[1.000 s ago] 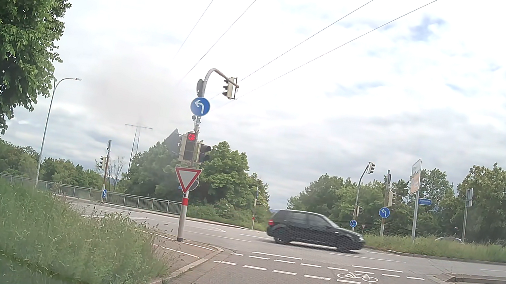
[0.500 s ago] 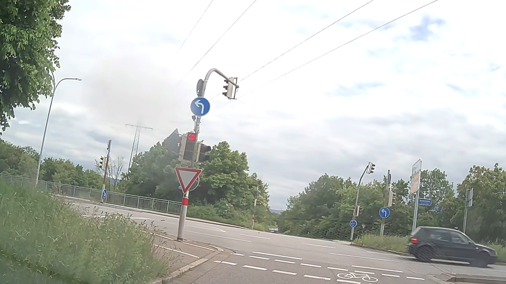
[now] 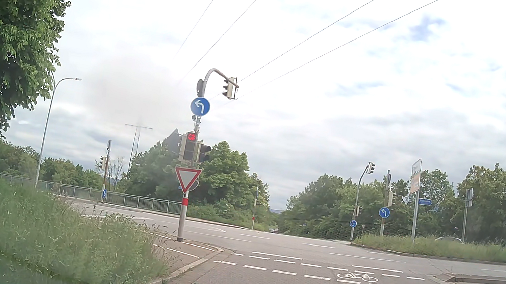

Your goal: Follow the waypoints while adhering to traffic rules and regulations

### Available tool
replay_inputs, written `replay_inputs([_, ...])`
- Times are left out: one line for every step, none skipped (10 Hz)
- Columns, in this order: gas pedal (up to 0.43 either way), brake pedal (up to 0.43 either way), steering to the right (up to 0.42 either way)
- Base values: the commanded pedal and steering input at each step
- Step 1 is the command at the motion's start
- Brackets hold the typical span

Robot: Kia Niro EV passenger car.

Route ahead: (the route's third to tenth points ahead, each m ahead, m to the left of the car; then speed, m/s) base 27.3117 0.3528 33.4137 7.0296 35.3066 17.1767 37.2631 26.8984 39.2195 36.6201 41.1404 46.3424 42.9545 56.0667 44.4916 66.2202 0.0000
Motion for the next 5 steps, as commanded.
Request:
replay_inputs([0.000,0.244,-0.007])
replay_inputs([0.000,0.244,-0.007])
replay_inputs([0.000,0.244,-0.007])
replay_inputs([0.000,0.244,-0.007])
replay_inputs([0.000,0.244,-0.007])
